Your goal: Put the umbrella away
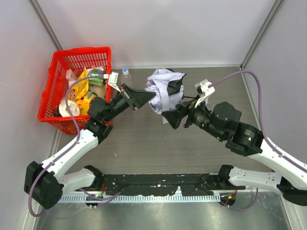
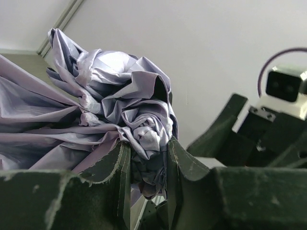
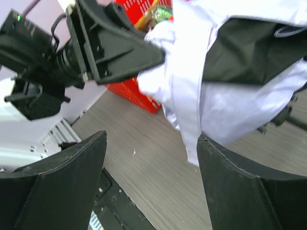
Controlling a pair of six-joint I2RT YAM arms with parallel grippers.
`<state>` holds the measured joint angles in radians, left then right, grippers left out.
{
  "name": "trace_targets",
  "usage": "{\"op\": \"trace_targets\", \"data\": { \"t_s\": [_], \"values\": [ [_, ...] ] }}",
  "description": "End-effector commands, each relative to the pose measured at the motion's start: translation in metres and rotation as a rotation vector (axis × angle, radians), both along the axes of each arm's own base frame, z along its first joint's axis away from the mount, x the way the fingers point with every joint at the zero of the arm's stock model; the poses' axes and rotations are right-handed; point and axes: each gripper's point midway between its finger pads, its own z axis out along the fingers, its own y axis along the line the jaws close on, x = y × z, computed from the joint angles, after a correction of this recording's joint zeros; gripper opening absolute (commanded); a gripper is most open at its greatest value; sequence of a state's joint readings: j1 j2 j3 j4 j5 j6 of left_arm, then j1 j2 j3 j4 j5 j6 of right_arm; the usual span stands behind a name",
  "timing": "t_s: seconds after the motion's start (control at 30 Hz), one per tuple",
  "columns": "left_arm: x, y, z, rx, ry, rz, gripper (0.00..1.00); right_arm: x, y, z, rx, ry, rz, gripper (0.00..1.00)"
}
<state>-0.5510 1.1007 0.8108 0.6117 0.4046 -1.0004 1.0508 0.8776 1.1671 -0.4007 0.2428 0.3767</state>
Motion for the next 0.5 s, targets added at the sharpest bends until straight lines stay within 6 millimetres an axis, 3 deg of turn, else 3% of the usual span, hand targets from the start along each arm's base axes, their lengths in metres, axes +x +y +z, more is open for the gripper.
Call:
{"op": "trace_targets", "data": {
  "t_s": [0.0, 0.13, 0.23, 0.33, 0.47],
  "values": [
    [-0.034, 0.014, 0.059, -0.077, -0.267, -0.024, 0.00, 0.023, 0.006, 0.030, 0.089, 0.003, 0.003, 0.77],
    [-0.038, 0.013, 0.060, -0.067, -0.287, -0.038, 0.00, 0.044, 0.012, 0.027, 0.105, 0.054, 0.031, 0.68],
    [-0.037, 0.013, 0.061, -0.069, -0.288, -0.039, 0.00, 0.047, 0.018, 0.031, 0.114, 0.034, 0.054, 0.65],
    [-0.034, 0.014, 0.062, -0.076, -0.285, -0.022, 0.00, 0.036, 0.036, 0.033, 0.134, 0.036, 0.173, 0.51],
    [-0.030, 0.015, 0.063, -0.075, -0.278, -0.005, 0.00, 0.028, 0.045, 0.016, 0.131, 0.062, 0.238, 0.49]
  ]
}}
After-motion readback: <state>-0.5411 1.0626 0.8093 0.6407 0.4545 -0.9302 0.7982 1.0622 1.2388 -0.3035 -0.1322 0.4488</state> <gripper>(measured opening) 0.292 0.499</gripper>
